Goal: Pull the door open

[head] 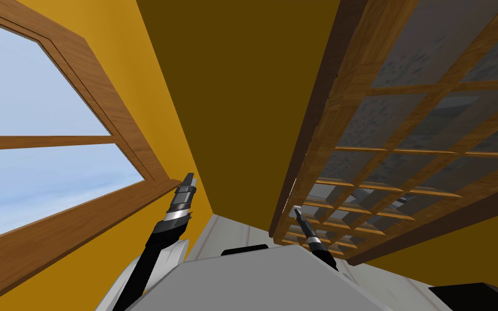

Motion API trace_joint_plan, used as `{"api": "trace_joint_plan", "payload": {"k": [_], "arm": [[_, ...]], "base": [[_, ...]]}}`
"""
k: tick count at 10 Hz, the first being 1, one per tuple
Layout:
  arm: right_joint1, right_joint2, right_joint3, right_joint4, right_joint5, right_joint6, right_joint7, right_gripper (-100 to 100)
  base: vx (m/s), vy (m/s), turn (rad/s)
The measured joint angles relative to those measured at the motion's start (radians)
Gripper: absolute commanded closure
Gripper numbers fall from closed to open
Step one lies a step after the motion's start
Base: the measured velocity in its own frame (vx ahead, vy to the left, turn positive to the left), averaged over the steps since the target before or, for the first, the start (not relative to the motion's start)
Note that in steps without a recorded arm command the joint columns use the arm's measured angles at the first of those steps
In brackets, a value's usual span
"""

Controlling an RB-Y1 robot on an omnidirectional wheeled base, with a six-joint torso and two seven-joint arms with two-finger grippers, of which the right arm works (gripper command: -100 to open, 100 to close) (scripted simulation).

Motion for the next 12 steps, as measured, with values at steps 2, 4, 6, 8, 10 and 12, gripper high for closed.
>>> {"api": "trace_joint_plan", "payload": {"k": [2, 4, 6, 8, 10, 12], "arm": [[-0.001, 0.001, 0.004, -0.003, -0.006, 0.003, -0.044, 100], [-0.004, 0.001, 0.009, -0.005, -0.014, 0.007, -0.095, 100], [-0.005, 0.002, 0.013, -0.010, -0.020, 0.010, -0.141, 100], [-0.007, 0.003, 0.018, -0.010, -0.026, 0.012, -0.184, 100], [-0.011, 0.003, 0.024, -0.012, -0.037, 0.016, -0.237, 100], [-0.008, 0.005, 0.029, -0.025, -0.044, 0.024, -0.286, 100]], "base": [[-0.035, -0.019, 0.030], [-0.033, -0.013, 0.019], [-0.032, -0.014, 0.020], [-0.031, -0.015, 0.020], [-0.044, -0.021, 0.032], [-0.030, -0.014, 0.017]]}}
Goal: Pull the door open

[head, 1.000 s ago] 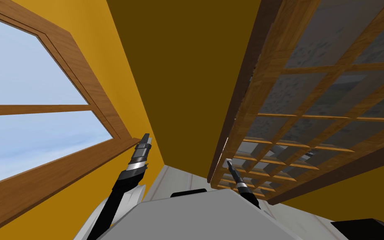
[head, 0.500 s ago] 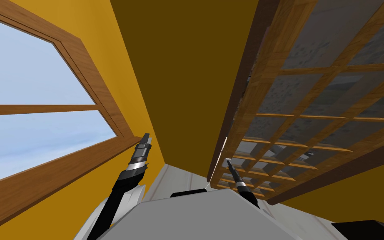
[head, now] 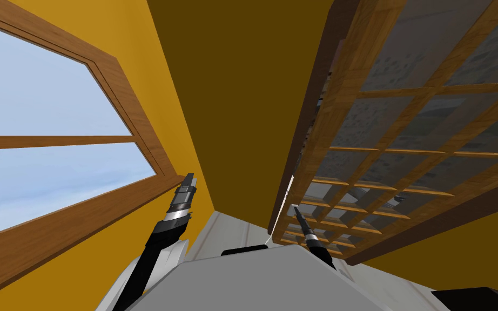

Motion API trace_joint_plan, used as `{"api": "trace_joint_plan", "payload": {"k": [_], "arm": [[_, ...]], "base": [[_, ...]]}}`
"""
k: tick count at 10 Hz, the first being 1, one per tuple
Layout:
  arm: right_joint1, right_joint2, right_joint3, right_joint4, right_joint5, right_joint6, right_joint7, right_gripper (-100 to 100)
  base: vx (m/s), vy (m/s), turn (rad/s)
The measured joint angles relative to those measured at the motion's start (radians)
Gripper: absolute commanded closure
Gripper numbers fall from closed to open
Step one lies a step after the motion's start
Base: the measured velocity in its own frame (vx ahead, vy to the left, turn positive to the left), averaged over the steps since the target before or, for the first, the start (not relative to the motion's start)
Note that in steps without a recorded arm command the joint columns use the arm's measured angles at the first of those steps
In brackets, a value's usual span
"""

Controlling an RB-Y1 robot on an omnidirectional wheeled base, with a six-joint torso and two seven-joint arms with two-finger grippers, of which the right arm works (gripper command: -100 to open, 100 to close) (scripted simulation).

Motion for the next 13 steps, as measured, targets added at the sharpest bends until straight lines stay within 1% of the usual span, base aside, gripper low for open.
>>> {"api": "trace_joint_plan", "payload": {"k": [1, 3, 7, 10, 12, 13], "arm": [[0.000, 0.001, 0.002, -0.001, -0.002, 0.002, -0.019, 100], [-0.010, 0.000, 0.006, 0.013, -0.009, -0.003, -0.064, 100], [-0.009, 0.003, 0.018, -0.007, -0.028, 0.013, -0.165, 100], [-0.013, 0.003, 0.024, -0.005, -0.037, 0.015, -0.230, 100], [-0.010, 0.004, 0.030, -0.019, -0.049, 0.025, -0.282, 100], [-0.013, 0.005, 0.033, -0.017, -0.051, 0.026, -0.307, 100]], "base": [[-0.031, -0.014, 0.026], [-0.031, -0.015, 0.022], [-0.043, -0.016, 0.025], [-0.031, -0.016, 0.021], [-0.049, -0.022, 0.039], [-0.039, -0.013, 0.024]]}}
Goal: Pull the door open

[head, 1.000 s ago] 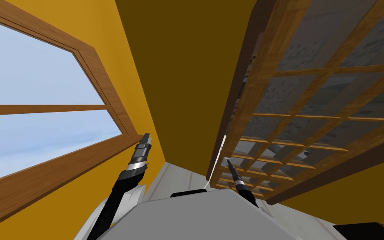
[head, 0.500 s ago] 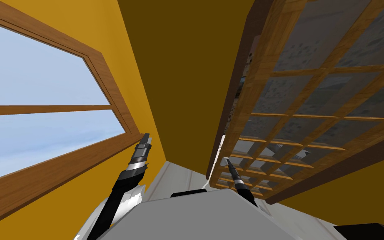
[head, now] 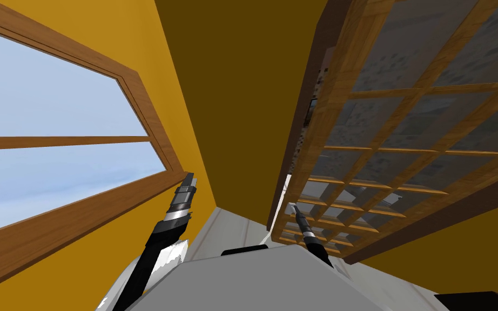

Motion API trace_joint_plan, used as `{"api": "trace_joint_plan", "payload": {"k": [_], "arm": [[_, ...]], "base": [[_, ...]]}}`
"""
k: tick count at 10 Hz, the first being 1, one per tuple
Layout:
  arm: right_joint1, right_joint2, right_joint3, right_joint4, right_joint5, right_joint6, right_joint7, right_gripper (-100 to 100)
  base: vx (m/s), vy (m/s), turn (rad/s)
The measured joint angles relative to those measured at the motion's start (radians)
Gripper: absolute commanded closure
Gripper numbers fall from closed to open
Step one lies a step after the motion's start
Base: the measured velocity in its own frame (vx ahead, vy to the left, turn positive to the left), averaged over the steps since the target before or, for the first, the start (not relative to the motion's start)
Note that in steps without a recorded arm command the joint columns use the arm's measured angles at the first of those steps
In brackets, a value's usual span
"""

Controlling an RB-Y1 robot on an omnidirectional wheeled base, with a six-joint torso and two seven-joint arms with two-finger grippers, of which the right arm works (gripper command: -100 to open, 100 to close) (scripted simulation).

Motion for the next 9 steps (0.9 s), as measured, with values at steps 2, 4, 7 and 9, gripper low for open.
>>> {"api": "trace_joint_plan", "payload": {"k": [2, 4, 7, 9], "arm": [[-0.002, 0.001, 0.005, 0.000, -0.007, 0.003, -0.048, 100], [-0.009, 0.001, 0.012, 0.003, -0.019, 0.008, -0.102, 100], [-0.003, 0.004, 0.020, -0.013, -0.029, 0.020, -0.172, 100], [-0.006, 0.004, 0.027, -0.013, -0.041, 0.025, -0.228, 100]], "base": [[-0.035, -0.012, 0.017], [-0.052, -0.021, 0.035], [-0.035, -0.013, 0.022], [-0.048, -0.019, 0.030]]}}
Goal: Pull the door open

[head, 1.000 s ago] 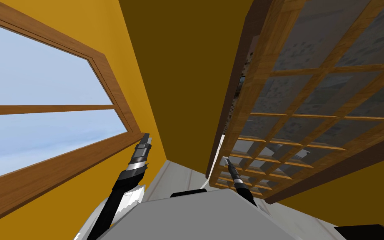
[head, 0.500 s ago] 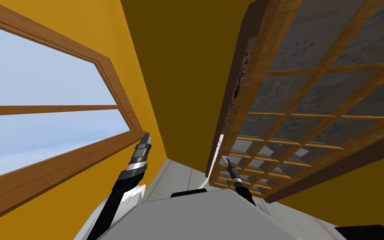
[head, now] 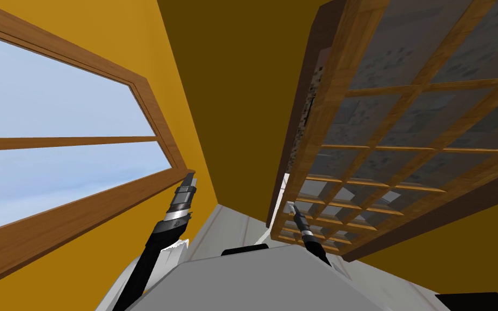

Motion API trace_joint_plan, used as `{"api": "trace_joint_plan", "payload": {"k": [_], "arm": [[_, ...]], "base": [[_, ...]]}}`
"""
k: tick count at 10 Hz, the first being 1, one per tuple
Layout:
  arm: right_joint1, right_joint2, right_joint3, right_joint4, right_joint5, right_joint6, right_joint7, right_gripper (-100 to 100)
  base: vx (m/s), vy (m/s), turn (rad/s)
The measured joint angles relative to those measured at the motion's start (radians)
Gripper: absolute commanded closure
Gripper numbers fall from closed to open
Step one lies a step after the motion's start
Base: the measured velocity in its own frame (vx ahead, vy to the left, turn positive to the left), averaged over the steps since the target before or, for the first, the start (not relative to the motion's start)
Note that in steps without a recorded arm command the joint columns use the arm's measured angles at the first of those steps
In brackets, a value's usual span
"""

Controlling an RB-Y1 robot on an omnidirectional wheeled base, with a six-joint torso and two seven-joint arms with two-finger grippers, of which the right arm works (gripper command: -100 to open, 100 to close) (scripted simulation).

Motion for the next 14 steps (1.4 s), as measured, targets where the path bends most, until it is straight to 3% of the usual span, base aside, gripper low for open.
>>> {"api": "trace_joint_plan", "payload": {"k": [2, 3, 14], "arm": [[-0.005, 0.001, 0.006, 0.007, -0.007, 0.002, -0.052, 100], [-0.004, 0.001, 0.007, -0.002, -0.010, 0.005, -0.072, -100], [-0.025, 0.038, 0.049, -0.042, -0.115, 0.041, -0.350, -100]], "base": [[-0.037, -0.018, 0.024], [-0.047, -0.015, 0.019], [-0.067, -0.014, 0.028]]}}
